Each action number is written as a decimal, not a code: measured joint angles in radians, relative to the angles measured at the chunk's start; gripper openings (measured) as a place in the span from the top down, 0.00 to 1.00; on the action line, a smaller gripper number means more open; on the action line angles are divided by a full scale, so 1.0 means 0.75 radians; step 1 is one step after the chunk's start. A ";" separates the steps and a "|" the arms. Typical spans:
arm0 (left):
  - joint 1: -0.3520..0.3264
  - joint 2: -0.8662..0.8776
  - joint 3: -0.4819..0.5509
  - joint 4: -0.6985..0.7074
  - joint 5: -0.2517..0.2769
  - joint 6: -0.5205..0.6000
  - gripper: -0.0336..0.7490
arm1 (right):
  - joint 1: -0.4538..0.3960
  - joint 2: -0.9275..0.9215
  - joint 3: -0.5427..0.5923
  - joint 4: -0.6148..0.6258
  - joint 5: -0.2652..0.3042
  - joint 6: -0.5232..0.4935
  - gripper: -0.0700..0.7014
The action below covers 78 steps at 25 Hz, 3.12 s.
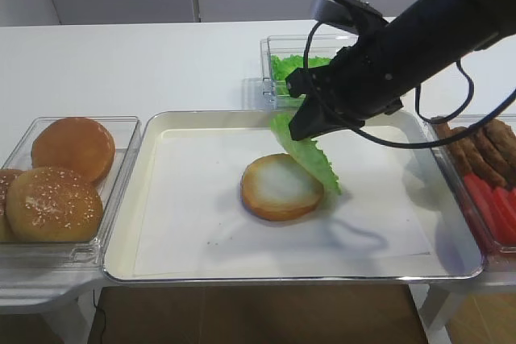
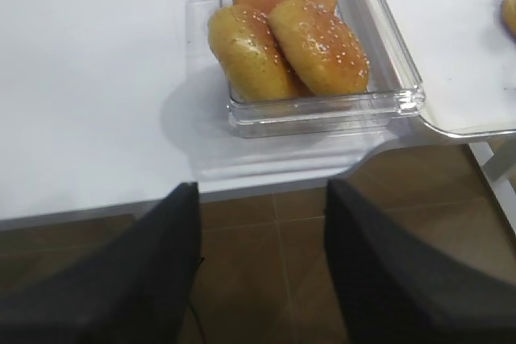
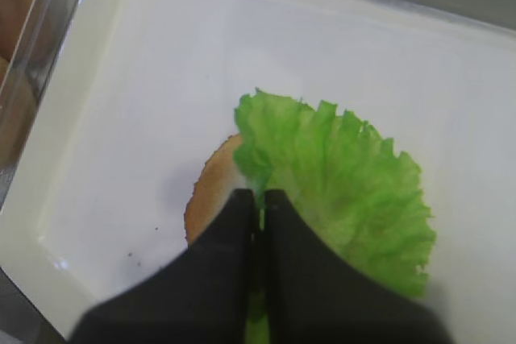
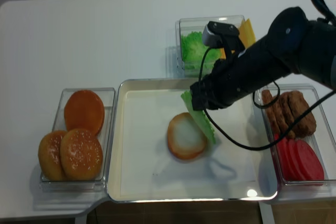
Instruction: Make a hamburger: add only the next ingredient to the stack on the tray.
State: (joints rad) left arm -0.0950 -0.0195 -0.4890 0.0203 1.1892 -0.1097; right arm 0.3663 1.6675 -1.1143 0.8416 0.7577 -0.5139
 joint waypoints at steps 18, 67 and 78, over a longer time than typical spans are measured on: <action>0.000 0.000 0.000 0.000 0.000 0.000 0.48 | 0.000 0.006 0.000 0.070 0.104 -0.049 0.65; 0.000 0.000 0.000 0.000 0.000 0.000 0.48 | -0.362 -1.266 0.664 -0.988 0.424 0.685 0.31; 0.000 0.000 0.000 0.000 0.000 0.000 0.48 | -0.362 -1.983 0.769 -0.976 0.539 0.730 0.31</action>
State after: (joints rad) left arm -0.0950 -0.0195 -0.4890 0.0203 1.1892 -0.1097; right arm 0.0950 0.1801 -0.5373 0.1096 1.1621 0.0338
